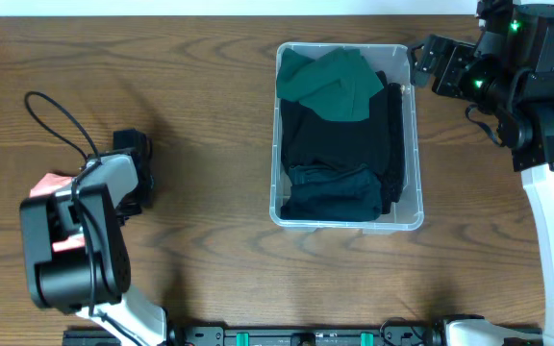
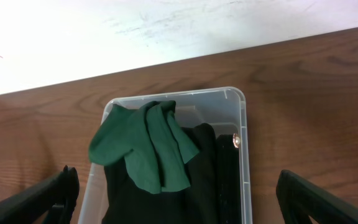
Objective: Pack container
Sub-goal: 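Grasp the pink cloth with the left gripper and lift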
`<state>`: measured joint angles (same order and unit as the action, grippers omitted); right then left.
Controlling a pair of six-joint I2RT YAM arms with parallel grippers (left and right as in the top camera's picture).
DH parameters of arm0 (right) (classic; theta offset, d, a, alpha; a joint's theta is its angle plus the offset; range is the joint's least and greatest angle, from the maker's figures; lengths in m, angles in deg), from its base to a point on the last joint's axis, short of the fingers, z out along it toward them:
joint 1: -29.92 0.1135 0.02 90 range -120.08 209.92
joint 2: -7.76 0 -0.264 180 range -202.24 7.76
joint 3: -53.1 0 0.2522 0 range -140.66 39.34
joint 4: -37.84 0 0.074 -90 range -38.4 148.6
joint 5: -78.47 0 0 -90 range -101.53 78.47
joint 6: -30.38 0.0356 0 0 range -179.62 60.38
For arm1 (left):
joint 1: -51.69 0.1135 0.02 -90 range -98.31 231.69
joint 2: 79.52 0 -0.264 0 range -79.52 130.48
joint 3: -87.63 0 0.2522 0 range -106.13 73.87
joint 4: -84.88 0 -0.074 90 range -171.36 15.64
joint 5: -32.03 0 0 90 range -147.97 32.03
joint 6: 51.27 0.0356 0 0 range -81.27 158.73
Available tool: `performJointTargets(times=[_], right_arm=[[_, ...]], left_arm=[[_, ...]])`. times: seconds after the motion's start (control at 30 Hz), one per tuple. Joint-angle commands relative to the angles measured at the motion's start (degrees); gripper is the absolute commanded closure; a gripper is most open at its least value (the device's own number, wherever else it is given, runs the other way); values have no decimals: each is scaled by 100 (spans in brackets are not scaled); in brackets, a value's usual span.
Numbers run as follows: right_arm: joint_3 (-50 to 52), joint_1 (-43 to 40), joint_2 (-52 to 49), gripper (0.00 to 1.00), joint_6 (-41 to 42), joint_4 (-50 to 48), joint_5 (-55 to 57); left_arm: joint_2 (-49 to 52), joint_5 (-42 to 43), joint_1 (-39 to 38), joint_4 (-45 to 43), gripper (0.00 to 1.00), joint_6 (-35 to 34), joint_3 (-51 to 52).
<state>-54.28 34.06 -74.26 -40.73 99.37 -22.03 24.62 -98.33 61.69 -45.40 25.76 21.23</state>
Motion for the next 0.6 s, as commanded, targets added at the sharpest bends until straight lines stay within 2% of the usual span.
performJointTargets(times=[0.0,0.1,0.27,0.57], right_arm=[[-11,-37,26,1,37,4,13],[-11,-37,26,1,37,4,13],[-11,-37,26,1,37,4,13],[-11,-37,26,1,37,4,13]], left_arm=[[-715,74,-22,127,94,83,-260],[-1239,76,-26,170,94,129,-262],[-2131,76,-396,175,94,634,-289],[-3368,74,-2293,144,94,2181,-907]])
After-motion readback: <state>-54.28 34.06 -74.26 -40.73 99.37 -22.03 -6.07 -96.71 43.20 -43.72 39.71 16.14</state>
